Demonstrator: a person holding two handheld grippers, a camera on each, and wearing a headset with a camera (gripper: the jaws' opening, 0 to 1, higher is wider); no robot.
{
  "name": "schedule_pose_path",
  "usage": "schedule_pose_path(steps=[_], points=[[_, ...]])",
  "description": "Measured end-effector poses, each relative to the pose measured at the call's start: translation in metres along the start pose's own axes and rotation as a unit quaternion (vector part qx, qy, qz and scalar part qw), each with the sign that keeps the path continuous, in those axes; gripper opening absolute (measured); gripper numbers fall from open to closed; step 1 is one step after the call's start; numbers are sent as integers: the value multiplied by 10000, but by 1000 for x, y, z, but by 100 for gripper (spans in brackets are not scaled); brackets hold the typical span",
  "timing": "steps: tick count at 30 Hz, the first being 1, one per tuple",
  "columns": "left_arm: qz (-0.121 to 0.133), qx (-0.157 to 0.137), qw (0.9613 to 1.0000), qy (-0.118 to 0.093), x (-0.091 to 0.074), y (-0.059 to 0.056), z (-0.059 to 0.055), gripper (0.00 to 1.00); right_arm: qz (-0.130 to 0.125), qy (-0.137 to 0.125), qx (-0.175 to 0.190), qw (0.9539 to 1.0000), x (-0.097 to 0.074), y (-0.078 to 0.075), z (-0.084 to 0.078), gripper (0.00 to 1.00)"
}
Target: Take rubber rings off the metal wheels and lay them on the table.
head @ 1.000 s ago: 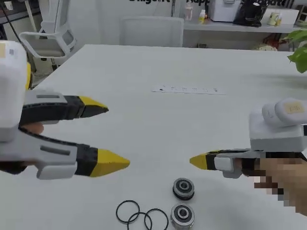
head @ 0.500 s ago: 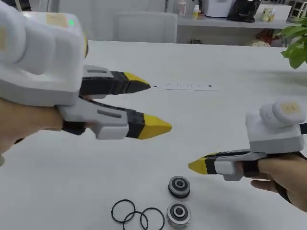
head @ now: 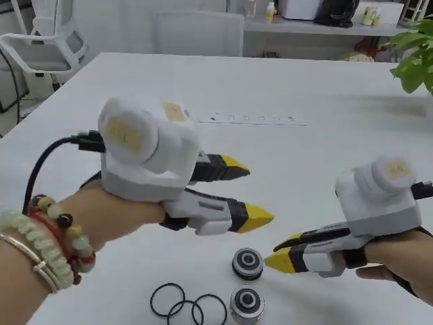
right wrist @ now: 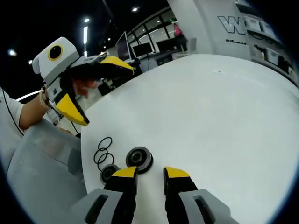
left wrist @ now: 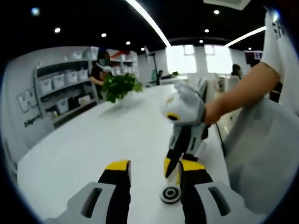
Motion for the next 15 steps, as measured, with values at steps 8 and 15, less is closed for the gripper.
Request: schedule_pose_path(steps=[8,15], points=[[-65,-331,9982,489,11,0,-52,35,130,86,-185,9997,5,5,-7,23],[-109,-457,9961,743,21,-4,-73,29,167,60,-332,9993,8,8,-6,24]])
Point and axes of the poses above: the centre of the closed fingertips' face, and the gripper's own axes: x roughly forward along the fingers, y roughly to its left, z roughly out of its top, the point moved 1 cm from there along -x, roughly backward along the fingers, and after that the axes turned 15 degrees about -x, right-handed, at the moved point
